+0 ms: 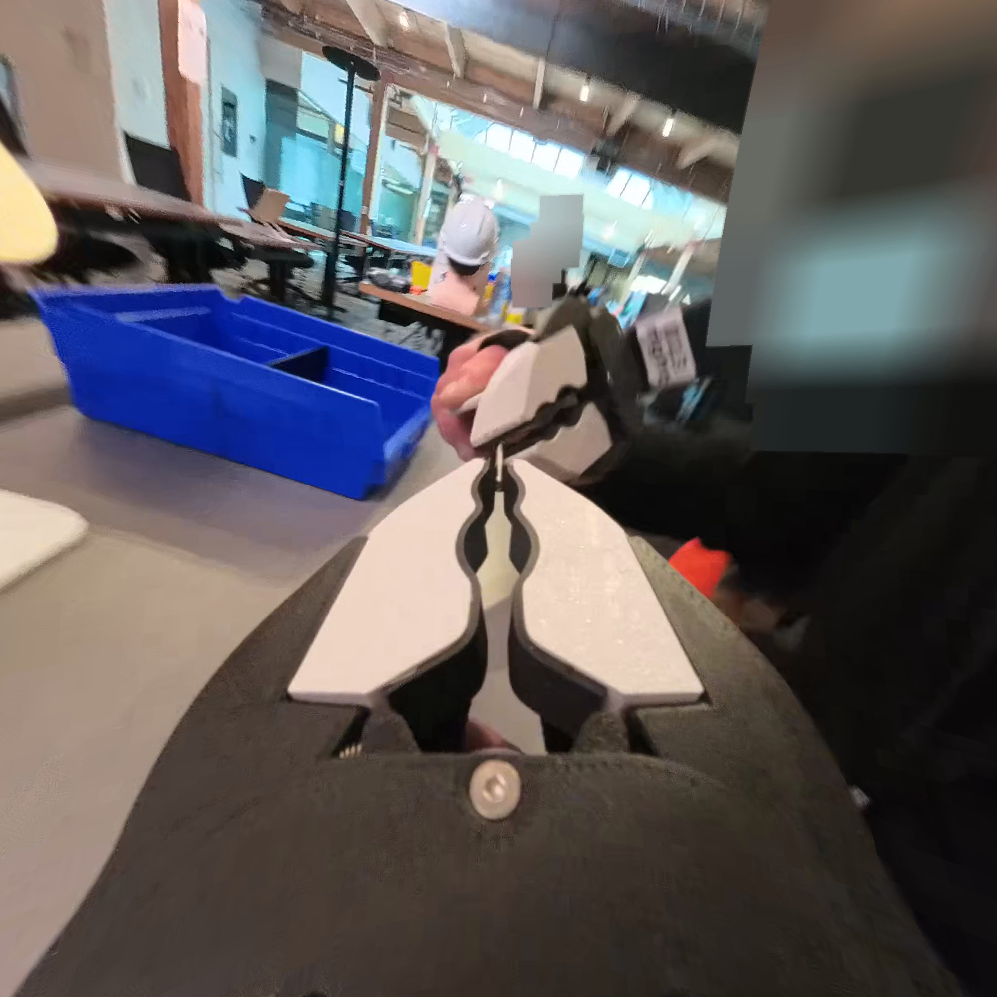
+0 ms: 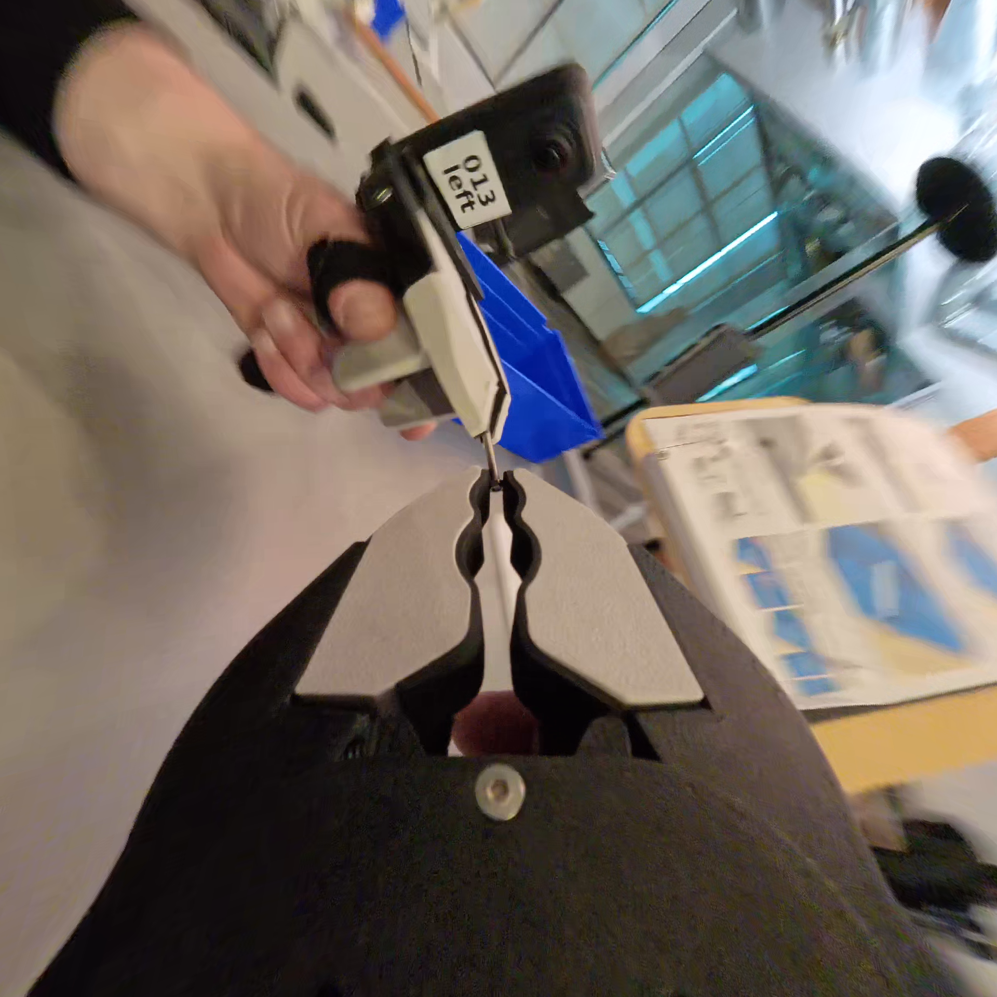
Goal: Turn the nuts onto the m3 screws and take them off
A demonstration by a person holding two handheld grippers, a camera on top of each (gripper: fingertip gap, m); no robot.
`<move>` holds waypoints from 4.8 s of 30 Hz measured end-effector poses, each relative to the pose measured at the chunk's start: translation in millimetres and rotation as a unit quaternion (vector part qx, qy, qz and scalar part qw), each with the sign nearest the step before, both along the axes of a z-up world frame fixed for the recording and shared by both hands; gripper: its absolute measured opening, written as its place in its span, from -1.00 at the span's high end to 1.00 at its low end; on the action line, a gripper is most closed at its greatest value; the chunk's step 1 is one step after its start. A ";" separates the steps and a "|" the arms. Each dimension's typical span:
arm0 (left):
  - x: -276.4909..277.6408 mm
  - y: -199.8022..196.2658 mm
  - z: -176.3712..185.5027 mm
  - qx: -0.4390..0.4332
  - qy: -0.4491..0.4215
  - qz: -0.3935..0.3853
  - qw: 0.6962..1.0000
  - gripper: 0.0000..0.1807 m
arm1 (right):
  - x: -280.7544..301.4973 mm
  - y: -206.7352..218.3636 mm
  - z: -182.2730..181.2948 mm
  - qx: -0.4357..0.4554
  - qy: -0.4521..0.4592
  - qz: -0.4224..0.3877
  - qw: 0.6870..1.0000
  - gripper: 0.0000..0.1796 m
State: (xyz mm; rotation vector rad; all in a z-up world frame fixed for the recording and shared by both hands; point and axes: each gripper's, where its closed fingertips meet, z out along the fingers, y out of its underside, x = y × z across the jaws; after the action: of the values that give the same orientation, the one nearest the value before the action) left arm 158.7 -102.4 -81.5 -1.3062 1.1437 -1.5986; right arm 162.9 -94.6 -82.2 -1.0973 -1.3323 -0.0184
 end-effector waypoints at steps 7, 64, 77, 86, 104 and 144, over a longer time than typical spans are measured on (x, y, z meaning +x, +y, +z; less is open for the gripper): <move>-1.6 -4.8 -5.9 -0.194 -0.027 -0.064 0.979 0.97 | -0.4 -0.6 2.4 0.300 -0.190 -0.061 0.933 0.95; -2.0 -11.2 -3.0 -0.110 -0.054 -0.009 0.992 0.71 | 4.2 -7.6 -10.4 0.120 -0.068 -0.035 0.990 0.95; 2.8 -11.6 -15.0 0.296 0.049 0.076 0.951 0.80 | 2.2 -17.6 -28.8 -0.232 0.101 0.070 0.965 0.95; 5.5 -17.5 -18.9 0.350 0.052 0.060 0.933 0.96 | 4.6 -19.7 -24.4 -0.281 0.141 0.100 0.944 0.95; 7.5 -20.3 -13.5 0.350 0.034 0.065 0.934 0.96 | 4.6 -21.1 -21.8 -0.274 0.123 0.092 0.949 0.95; -20.2 35.4 -32.7 0.094 0.034 0.111 0.989 0.97 | 263.7 68.9 -67.9 -0.284 -0.017 -0.342 0.896 0.94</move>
State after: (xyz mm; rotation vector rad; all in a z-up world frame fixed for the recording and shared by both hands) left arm 138.5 -67.0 -114.2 -1.3220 1.1173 -1.2634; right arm 426.6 -25.8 -150.1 -2.0379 -0.9312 -0.1789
